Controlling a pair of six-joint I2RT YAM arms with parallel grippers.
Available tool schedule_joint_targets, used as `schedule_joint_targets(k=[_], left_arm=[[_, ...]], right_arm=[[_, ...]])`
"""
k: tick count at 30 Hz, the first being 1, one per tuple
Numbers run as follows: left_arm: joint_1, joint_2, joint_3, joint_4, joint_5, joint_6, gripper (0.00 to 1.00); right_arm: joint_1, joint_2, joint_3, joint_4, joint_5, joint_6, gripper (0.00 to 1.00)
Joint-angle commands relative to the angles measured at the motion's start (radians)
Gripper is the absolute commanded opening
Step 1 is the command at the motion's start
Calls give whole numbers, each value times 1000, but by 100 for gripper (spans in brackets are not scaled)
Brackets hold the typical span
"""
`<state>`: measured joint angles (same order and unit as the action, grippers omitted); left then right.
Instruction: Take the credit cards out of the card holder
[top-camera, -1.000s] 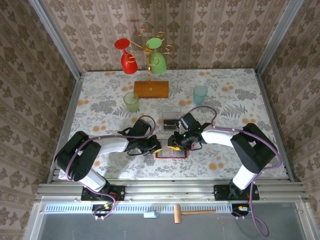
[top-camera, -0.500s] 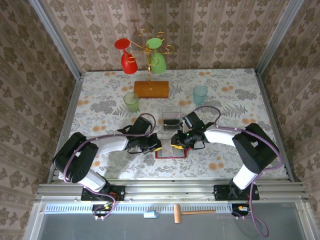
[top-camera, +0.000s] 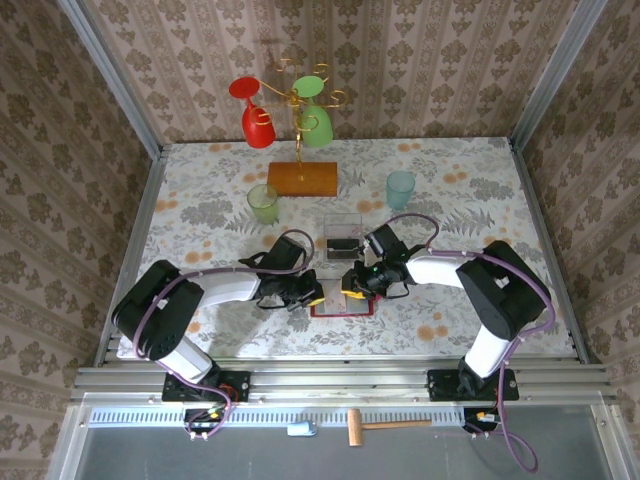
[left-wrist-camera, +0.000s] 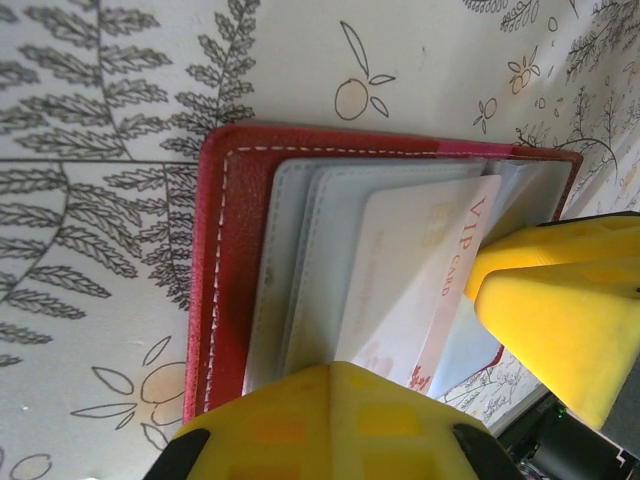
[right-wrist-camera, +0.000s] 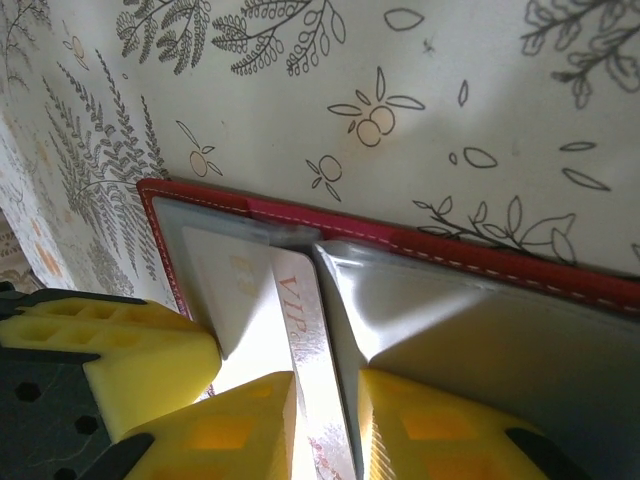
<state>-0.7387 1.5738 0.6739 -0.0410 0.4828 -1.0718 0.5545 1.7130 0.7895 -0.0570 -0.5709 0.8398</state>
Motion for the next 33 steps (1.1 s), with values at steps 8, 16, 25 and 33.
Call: schedule_joint_targets(k=[8, 16, 25, 33], left_arm=[[10, 18, -34, -17, -4, 27, 3], [10, 23, -39, -14, -5, 27, 3], [12, 26, -37, -16, -5, 27, 3], [12, 22, -39, -17, -6, 25, 3]], right_arm=[[-7, 41, -16, 40, -69, -12, 20], [-8, 37, -24, 72, -97, 2, 17], [-8, 17, -34, 97, -120, 11, 16], [-8, 21, -44, 100, -138, 15, 14]])
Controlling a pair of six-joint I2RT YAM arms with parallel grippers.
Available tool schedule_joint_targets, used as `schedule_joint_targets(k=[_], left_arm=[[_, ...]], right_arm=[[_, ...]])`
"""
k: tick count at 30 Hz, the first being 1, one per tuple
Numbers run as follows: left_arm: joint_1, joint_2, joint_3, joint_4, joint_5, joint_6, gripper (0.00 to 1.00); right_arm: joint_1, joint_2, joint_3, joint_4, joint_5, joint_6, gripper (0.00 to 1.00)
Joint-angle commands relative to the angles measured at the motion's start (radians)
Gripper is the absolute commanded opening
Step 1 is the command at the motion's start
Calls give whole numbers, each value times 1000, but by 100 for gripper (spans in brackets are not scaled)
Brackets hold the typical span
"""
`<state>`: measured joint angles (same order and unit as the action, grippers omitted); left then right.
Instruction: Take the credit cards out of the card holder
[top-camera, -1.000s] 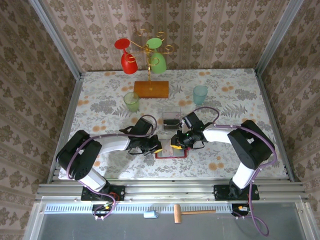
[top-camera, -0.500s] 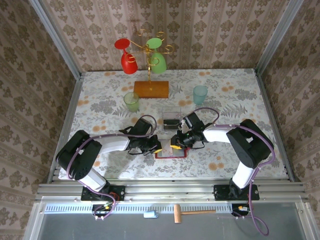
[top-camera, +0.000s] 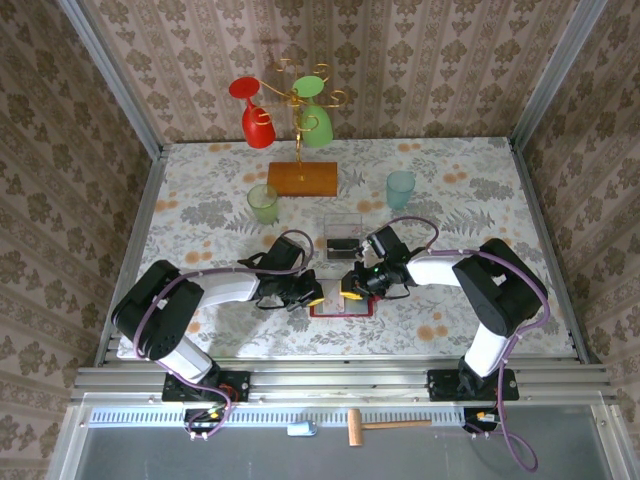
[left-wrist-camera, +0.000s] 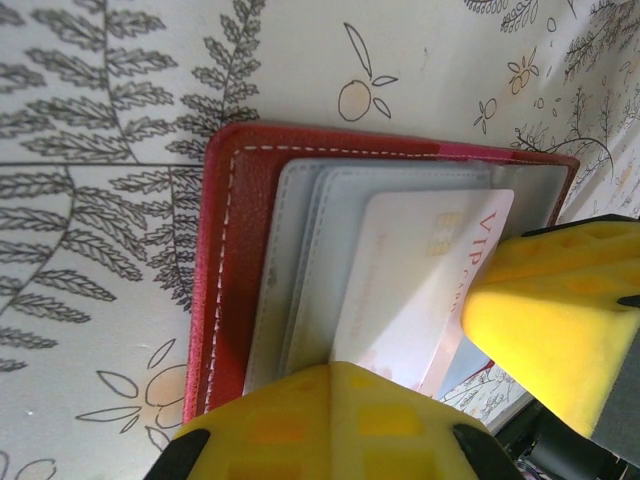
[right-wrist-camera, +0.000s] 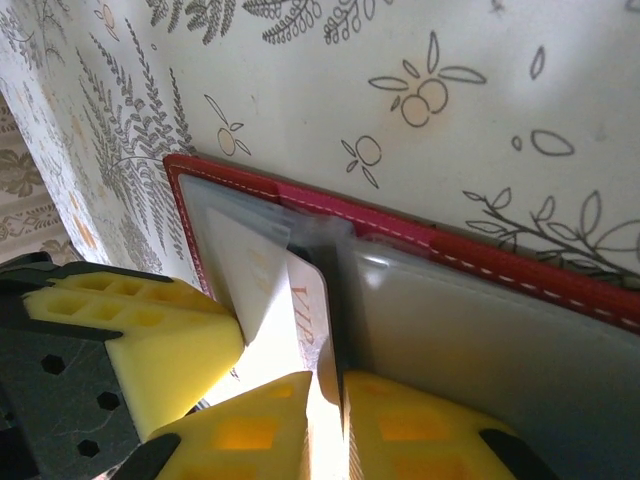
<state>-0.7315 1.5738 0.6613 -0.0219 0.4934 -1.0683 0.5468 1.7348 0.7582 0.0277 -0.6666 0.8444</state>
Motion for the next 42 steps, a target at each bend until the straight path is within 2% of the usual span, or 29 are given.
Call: schedule_joint_targets(k=[1, 9, 16, 33, 42], left_arm=[[4, 23, -26, -35, -18, 22, 3], [5, 9, -29, -43, -22, 22, 3], [11, -3, -37, -49, -25, 22, 3], [15, -14, -38, -47, -21, 21, 3], [12, -12, -40, -40, -19, 18, 4]], right_arm=[[-1, -3, -13, 15, -40, 10, 13], [-2, -15, -13, 5, -19, 8, 7], [-24, -58, -16, -77, 5, -45, 4], [-87, -143, 7, -309, 72, -185, 3], [-87, -150, 13, -287, 66, -158, 3]])
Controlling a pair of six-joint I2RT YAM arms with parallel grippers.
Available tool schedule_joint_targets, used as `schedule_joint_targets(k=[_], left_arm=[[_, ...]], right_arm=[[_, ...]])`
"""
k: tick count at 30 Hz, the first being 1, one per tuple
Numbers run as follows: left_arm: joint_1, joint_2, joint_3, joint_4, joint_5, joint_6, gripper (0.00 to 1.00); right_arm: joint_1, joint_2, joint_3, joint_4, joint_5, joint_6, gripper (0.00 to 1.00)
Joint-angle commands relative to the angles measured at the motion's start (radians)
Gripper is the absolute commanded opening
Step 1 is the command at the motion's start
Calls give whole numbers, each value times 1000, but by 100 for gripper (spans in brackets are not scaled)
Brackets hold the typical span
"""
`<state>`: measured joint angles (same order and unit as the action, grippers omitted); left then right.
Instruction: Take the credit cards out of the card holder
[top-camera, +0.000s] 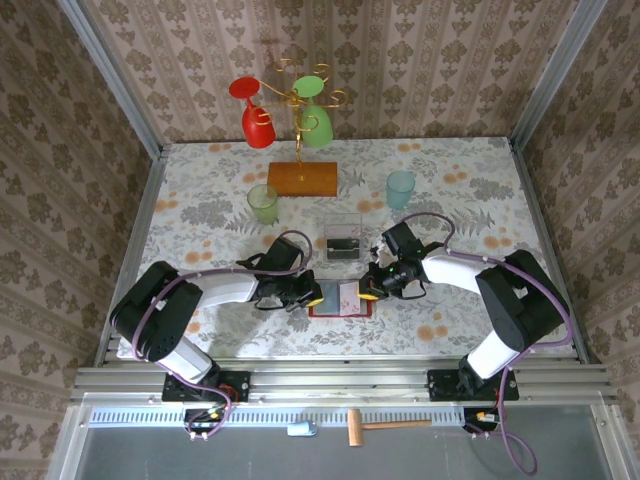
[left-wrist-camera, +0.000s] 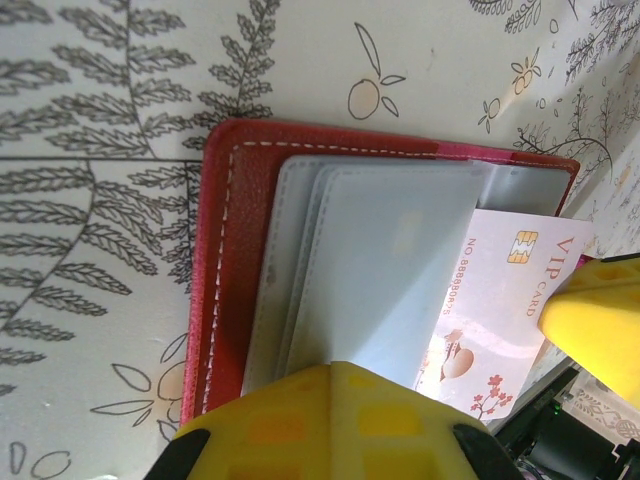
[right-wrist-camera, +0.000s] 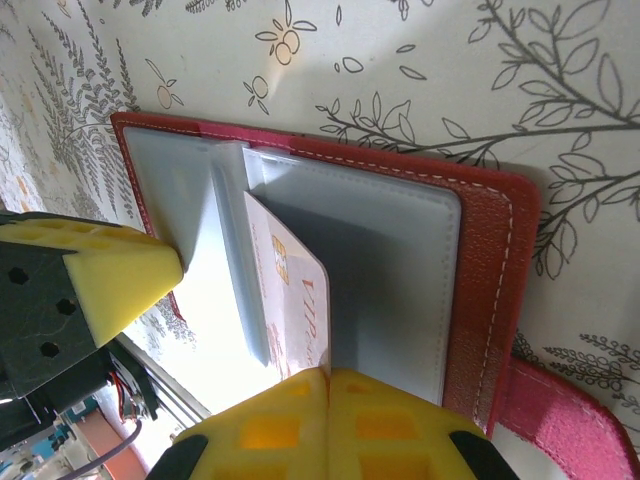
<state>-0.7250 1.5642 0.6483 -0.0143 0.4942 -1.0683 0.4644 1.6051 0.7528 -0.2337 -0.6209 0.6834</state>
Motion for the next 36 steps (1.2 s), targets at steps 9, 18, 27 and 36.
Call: schedule_joint_targets(k=[9, 18, 27, 36], left_arm=[[5, -4, -27, -44, -20, 16, 4], [2, 2, -27, -37, -18, 14, 4], [1, 6, -26, -36, -16, 15, 4], [2, 8, -19, -35, -11, 18, 4]], right_arm=[[-3, -34, 7, 26, 14, 53, 5], [26, -27, 3, 76, -4, 108, 14], [37, -35, 2, 61, 5, 120, 14], [43, -52, 5, 27, 24, 113, 13]])
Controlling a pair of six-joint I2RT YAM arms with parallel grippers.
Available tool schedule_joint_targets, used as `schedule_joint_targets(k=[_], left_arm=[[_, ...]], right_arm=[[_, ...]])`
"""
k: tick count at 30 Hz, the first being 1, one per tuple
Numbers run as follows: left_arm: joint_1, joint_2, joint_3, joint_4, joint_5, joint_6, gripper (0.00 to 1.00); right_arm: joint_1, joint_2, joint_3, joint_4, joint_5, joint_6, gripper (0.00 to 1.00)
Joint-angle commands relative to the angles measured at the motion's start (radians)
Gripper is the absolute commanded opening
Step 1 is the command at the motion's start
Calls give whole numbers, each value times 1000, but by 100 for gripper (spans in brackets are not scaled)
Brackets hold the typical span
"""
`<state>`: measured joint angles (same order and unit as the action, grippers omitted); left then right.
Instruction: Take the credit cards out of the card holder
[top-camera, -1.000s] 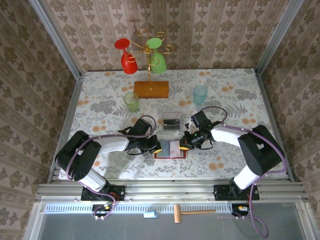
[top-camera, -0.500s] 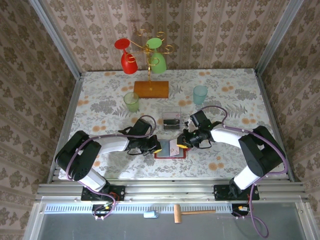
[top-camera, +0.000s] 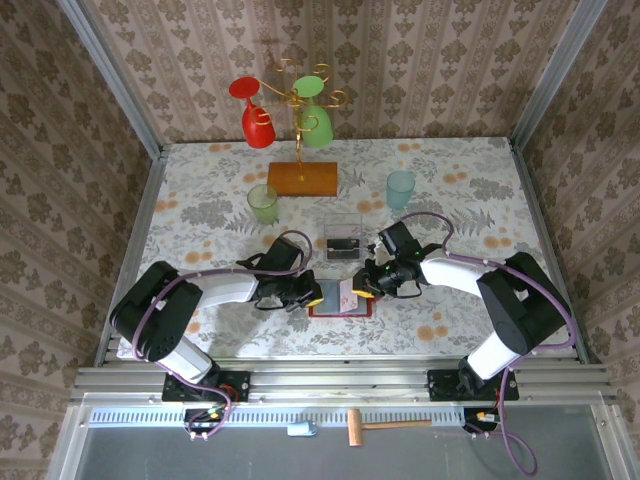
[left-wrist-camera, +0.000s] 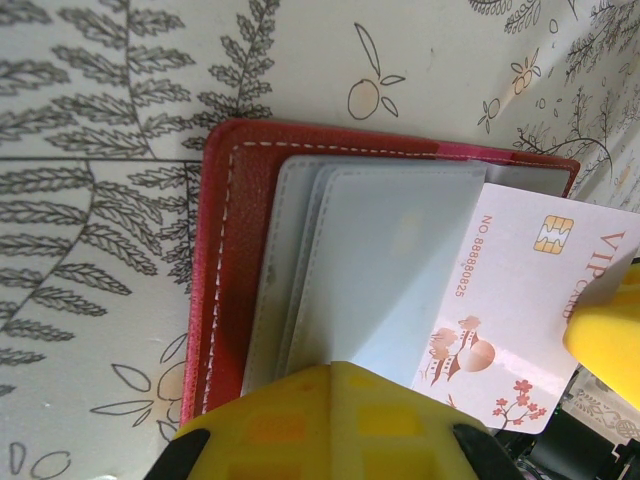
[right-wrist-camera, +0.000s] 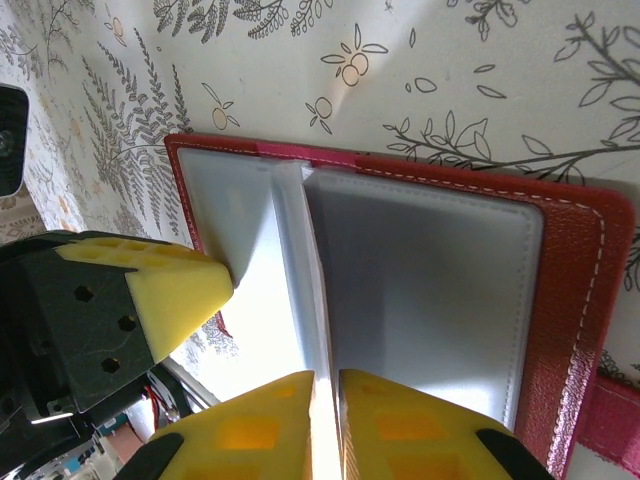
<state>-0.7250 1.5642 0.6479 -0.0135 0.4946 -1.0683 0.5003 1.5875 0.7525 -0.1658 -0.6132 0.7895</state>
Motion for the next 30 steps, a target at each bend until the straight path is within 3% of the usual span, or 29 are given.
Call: schedule_joint_targets(k=[1, 10, 16, 23, 30], left_arm=[[2, 7, -19, -36, -11, 18, 4], [3, -15, -7, -45, -8, 14, 7], [12, -76, 14, -101, -32, 28, 7], [58, -183, -24, -106, -65, 42, 8], [105, -285, -77, -103, -93, 50, 8]], right_arm=[[6, -37, 5, -44, 17, 6, 12], [6, -49, 18, -67, 26, -4, 7], [6, -76, 80, -207, 71, -102, 4], [22, -88, 215, -472, 142, -428, 0], [80, -71, 344, -667, 331, -838, 0]])
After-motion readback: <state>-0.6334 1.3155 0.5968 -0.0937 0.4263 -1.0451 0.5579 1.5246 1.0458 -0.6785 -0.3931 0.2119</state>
